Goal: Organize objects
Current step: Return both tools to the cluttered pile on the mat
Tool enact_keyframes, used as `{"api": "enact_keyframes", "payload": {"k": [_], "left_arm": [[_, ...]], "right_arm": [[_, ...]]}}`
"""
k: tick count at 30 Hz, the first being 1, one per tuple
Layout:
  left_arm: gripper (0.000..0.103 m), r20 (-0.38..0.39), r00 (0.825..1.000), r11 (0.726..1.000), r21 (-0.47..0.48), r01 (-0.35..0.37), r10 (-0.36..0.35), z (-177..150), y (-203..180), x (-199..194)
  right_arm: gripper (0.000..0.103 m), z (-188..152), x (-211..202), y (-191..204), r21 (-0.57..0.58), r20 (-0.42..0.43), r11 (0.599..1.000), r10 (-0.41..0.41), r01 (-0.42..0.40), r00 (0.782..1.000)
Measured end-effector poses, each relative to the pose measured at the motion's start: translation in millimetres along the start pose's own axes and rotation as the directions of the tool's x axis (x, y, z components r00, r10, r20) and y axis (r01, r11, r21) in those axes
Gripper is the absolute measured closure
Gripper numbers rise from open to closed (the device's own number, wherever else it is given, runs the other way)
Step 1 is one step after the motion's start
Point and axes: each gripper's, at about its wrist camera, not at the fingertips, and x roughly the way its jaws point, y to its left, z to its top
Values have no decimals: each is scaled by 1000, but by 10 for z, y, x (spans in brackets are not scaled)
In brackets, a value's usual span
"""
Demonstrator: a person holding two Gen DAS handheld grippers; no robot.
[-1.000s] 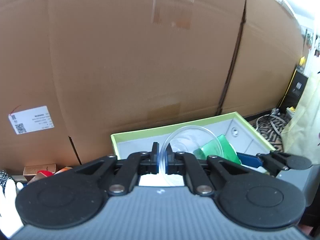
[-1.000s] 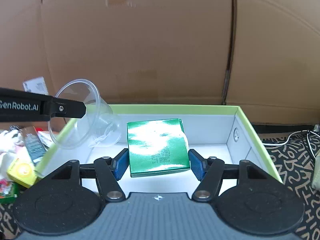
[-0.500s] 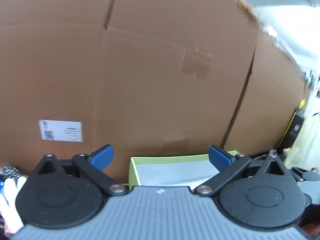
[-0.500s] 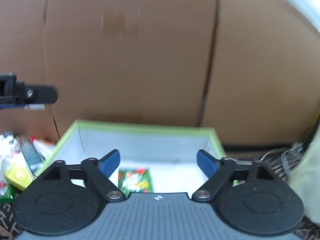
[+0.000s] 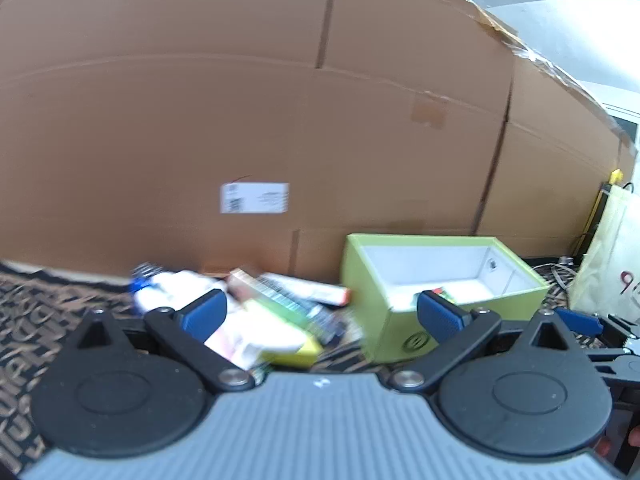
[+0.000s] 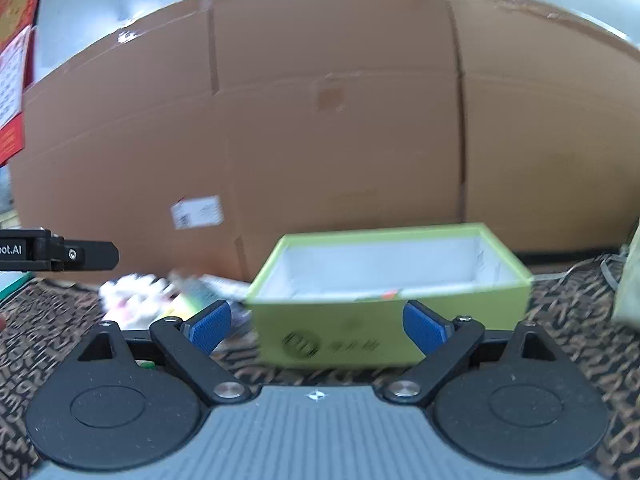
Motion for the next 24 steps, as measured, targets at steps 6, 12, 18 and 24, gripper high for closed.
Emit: {"api": "enact_keyframes", "payload": {"k": [6,12,18,24], "left_arm": [[0,-60,998,996,-74,-41,36,-311,327,-235],[0,-112,985,989,-63,-137,130,-585,579,-286],[0,-159,978,982,-110,-155,136,-739,862,-295],[0,-151,979,974,-160,-161,137,-702,1158,-284]], "right_arm": [[7,-295,88,239,26,-90,996,87,-85,992],[7,-510,180,570,26,-163,985,172,-170,972],[31,-578,348,951,1,-222,957,282,-289,933],[32,-529,493,1341,-124,-228,903,377,-411,898]]}}
